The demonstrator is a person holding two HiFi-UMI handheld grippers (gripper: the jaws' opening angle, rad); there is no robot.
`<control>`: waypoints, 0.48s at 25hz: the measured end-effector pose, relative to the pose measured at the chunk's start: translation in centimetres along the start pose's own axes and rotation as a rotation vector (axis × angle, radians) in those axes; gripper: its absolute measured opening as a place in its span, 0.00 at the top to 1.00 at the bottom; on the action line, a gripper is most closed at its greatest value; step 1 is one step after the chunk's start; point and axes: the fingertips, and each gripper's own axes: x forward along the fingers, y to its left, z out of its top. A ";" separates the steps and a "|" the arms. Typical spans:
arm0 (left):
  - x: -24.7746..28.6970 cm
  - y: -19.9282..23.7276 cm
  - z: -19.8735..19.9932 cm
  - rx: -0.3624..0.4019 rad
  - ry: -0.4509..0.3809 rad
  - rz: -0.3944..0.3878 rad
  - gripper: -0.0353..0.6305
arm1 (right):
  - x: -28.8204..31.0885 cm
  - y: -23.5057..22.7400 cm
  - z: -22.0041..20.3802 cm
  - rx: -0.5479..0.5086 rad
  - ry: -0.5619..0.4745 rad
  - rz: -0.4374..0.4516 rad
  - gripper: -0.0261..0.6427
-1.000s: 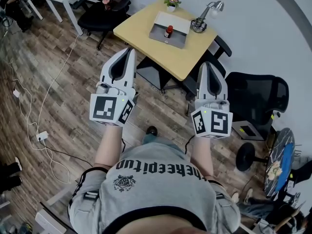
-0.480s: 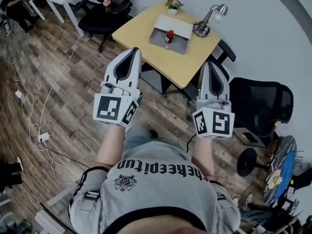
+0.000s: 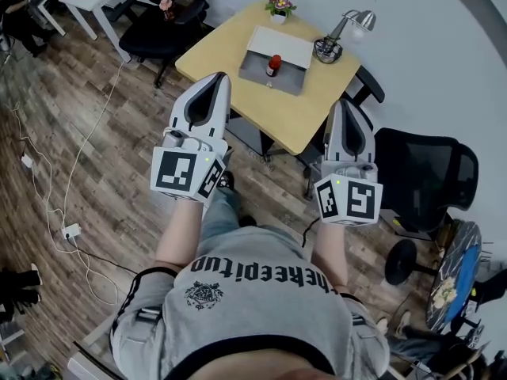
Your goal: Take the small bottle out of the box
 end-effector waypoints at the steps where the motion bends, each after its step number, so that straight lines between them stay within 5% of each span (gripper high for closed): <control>1: 0.8 0.4 -0.1 0.001 0.000 -0.005 0.94 | 0.8 -0.3 -0.1 0.001 -0.002 -0.007 0.96; 12: 9.7 5.7 -1.3 0.001 0.005 -0.078 0.94 | 10.0 -2.1 -1.3 -0.002 -0.012 -0.074 0.96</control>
